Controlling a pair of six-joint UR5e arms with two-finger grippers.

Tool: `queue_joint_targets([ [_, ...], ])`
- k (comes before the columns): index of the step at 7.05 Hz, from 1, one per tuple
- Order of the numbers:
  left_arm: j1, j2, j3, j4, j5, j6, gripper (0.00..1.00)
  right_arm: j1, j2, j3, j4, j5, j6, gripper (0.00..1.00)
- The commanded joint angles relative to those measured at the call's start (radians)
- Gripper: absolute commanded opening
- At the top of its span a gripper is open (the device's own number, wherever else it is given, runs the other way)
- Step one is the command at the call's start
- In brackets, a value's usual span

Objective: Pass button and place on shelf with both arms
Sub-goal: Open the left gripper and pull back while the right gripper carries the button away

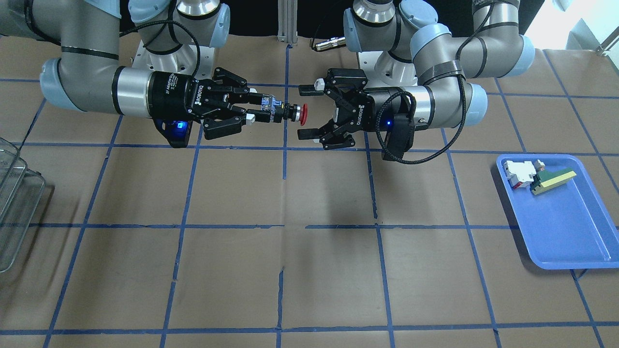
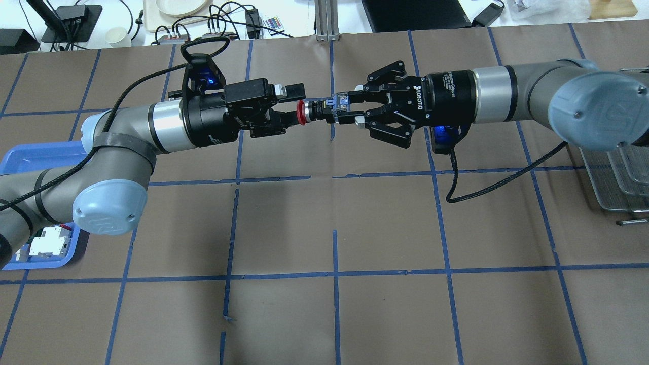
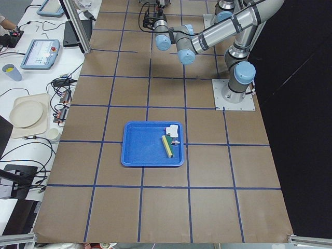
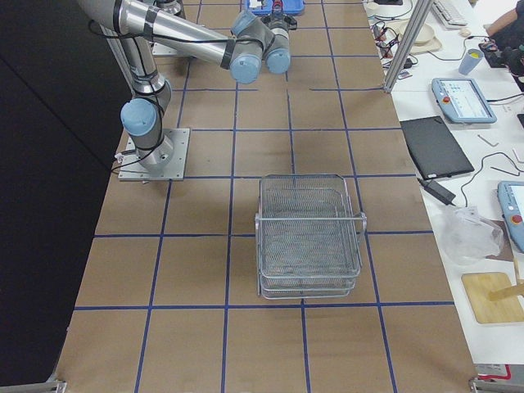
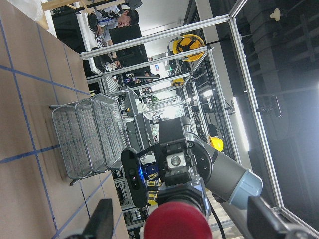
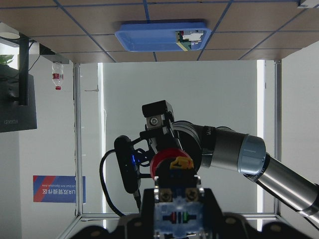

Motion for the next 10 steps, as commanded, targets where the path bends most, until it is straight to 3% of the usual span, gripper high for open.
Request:
queue_joint_targets([
  [1,0.016,-0.008,0.047,0.133,0.03,-0.289,1.0,-0.116,-0.001,-0.062,-0.007,-0.12,0.001,0.0],
  [2,0.039,-0.009,0.066,0.22,0.156,-0.4,1.0,-0.13,0.0,-0.079,-0.007,-0.151,0.0,0.0],
  [3,0.071,-0.009,0.071,0.241,0.22,-0.418,1.0,-0.137,0.002,-0.087,-0.02,-0.178,0.001,0.0],
  [4,0.111,-0.019,0.069,0.23,0.304,-0.42,1.0,-0.187,0.005,-0.123,-0.056,-0.341,-0.018,0.0],
  [6,0.142,-0.065,0.161,0.206,0.586,-0.443,1.0,-0.224,0.013,-0.246,-0.067,-0.567,-0.104,0.0],
  [8,0.109,-0.096,0.396,-0.038,0.902,-0.466,1.0,-0.229,0.055,-0.353,-0.073,-0.951,-0.396,0.0],
  [10,0.047,-0.114,0.582,-0.208,1.184,-0.466,1.0,-0.303,0.103,-0.448,-0.087,-1.196,-0.699,0.0],
])
